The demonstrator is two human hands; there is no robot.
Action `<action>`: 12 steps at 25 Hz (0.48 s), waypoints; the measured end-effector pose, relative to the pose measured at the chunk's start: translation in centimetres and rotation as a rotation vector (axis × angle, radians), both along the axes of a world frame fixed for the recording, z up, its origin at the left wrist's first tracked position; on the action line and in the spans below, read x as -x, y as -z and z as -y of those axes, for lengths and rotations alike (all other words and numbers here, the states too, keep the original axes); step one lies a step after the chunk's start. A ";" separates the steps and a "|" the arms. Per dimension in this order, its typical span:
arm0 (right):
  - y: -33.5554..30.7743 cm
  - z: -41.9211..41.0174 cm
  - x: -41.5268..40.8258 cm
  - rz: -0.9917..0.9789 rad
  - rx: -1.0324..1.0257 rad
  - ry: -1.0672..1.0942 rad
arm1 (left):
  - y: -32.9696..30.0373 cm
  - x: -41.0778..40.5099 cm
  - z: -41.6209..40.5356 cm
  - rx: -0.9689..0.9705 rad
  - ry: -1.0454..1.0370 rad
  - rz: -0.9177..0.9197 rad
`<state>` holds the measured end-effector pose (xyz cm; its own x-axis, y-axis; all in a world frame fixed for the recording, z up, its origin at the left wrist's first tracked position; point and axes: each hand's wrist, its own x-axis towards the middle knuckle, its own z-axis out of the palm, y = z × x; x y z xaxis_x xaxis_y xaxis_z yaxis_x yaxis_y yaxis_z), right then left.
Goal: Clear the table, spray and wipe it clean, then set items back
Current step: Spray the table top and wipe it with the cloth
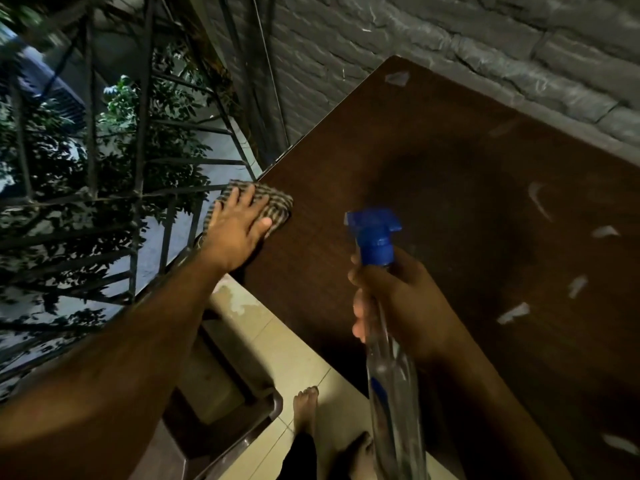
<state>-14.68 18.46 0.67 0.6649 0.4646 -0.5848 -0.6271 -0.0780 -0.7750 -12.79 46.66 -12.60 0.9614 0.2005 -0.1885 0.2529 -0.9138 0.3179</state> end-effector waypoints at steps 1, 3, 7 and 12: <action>0.0 0.1 -0.2 0.014 0.011 -0.004 | -0.2 -0.7 0.6 -0.020 -0.041 -0.003; -0.2 0.3 -0.3 0.008 -0.007 0.017 | -0.4 1.8 3.1 0.016 0.088 0.013; 0.1 0.4 -0.6 -0.024 -0.040 0.061 | -0.2 7.1 1.9 0.058 0.395 0.020; 0.9 -0.9 -1.8 0.036 0.061 0.093 | -0.2 -3.0 1.8 -0.009 0.329 -0.001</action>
